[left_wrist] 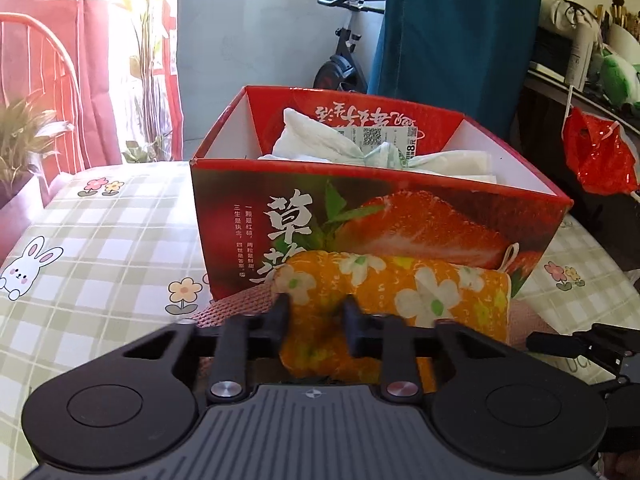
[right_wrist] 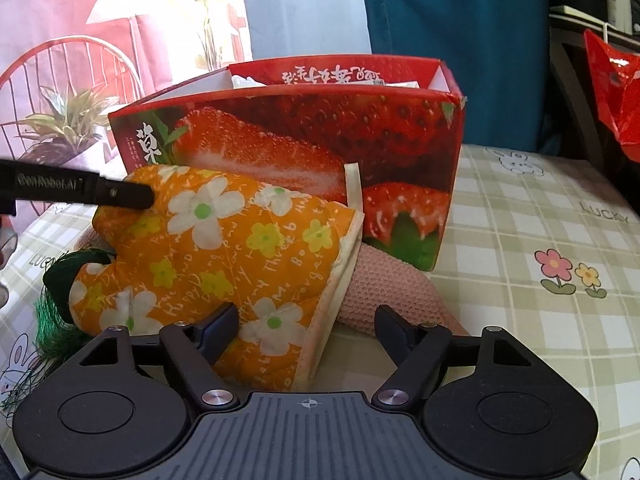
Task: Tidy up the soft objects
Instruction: 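Close the left tool on the oven mitt's edge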
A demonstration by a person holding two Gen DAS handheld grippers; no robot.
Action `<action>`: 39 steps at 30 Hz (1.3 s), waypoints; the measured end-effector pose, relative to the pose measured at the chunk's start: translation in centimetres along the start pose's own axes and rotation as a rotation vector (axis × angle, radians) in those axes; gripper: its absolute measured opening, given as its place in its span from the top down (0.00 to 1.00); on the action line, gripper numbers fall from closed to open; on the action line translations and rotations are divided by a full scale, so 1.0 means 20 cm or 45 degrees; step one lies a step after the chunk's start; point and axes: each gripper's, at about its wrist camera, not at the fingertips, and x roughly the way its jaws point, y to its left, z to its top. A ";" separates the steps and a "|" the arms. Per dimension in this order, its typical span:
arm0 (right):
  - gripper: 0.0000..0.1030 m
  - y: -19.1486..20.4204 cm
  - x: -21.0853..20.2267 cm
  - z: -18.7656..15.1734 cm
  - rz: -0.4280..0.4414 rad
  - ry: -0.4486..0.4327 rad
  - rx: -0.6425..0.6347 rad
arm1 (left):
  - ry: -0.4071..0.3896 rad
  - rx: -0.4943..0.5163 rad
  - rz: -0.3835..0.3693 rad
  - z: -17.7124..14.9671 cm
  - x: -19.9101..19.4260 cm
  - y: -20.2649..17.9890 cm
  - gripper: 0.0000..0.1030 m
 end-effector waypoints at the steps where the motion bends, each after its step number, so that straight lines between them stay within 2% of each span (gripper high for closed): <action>1: 0.33 0.00 0.00 0.00 0.004 0.001 0.004 | -0.005 -0.003 -0.003 0.00 -0.01 0.00 0.79; 6: 0.36 -0.01 0.00 0.00 0.022 0.009 0.029 | -0.016 -0.005 -0.009 -0.03 -0.05 -0.01 0.83; 19: 0.44 -0.02 -0.08 -0.06 0.061 0.017 0.071 | -0.003 -0.028 0.014 -0.16 -0.16 -0.05 0.83; 32: 0.44 -0.05 -0.14 -0.07 0.090 -0.045 0.120 | -0.027 -0.051 0.032 -0.22 -0.22 -0.06 0.83; 39: 0.43 -0.04 -0.08 -0.08 0.093 -0.007 0.122 | -0.036 -0.079 0.018 -0.24 -0.21 -0.04 0.83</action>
